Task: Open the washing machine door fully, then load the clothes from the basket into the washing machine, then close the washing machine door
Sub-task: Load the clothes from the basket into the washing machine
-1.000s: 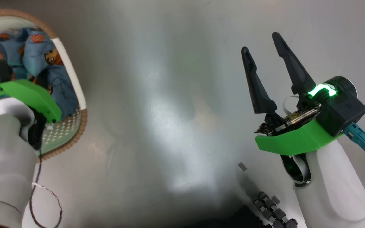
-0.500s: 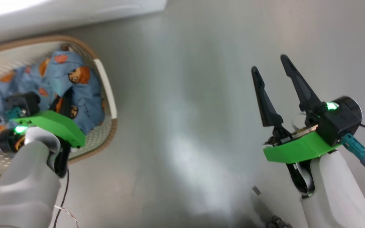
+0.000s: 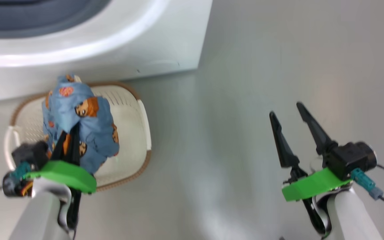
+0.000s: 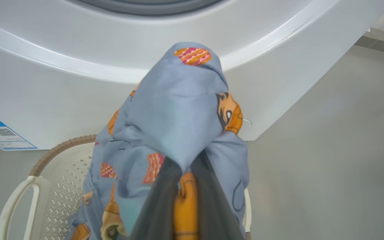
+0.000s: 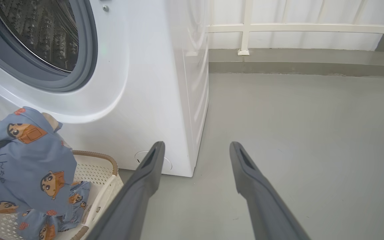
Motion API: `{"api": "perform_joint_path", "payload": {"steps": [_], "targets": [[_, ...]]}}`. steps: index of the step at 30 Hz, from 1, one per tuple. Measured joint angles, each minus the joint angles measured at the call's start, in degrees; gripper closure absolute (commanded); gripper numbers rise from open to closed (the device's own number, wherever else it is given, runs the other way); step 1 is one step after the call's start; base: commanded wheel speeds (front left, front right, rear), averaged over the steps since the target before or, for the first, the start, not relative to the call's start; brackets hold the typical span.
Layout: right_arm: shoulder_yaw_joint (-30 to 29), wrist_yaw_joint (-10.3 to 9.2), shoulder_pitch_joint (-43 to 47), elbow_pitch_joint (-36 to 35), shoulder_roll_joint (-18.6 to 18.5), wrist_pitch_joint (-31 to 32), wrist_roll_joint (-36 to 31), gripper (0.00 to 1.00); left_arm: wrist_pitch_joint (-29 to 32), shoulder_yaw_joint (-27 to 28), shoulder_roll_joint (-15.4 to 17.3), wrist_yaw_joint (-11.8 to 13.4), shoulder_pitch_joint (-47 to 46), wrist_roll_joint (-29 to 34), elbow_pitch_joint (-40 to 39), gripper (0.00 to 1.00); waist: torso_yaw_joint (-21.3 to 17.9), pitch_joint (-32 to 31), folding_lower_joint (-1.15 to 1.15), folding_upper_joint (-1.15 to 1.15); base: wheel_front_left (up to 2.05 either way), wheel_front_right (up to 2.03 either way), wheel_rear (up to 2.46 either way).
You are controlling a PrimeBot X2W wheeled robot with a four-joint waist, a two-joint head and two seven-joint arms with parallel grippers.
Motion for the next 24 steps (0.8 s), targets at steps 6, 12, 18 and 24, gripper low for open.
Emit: {"api": "perform_joint_path", "payload": {"steps": [6,12,18,24], "targets": [[-0.7,0.00,3.5,0.8,0.0,0.0,-0.4,0.00,0.0,4.7,-1.4,1.2,8.9,5.0,-9.8,1.00,1.3,-6.2,0.00,0.00,0.00,0.00,0.00],[-1.5,0.00,6.8,0.7,0.1,0.7,-0.5,0.00,0.0,7.2,-2.6,2.4,16.1,9.1,-18.0,1.00,2.7,-12.0,0.00,0.00,0.00,0.00,0.00],[-1.9,0.00,9.7,-1.0,0.2,2.0,-0.6,0.00,0.0,8.5,-2.8,3.0,22.2,11.1,-24.3,1.00,3.9,-17.1,0.00,0.00,0.00,0.00,0.00],[-2.3,0.00,12.7,-3.1,0.3,3.6,-0.6,0.00,0.0,8.5,-2.7,3.7,27.8,12.5,-28.1,1.00,4.8,-21.4,0.00,0.00,0.00,0.00,0.00]]}}
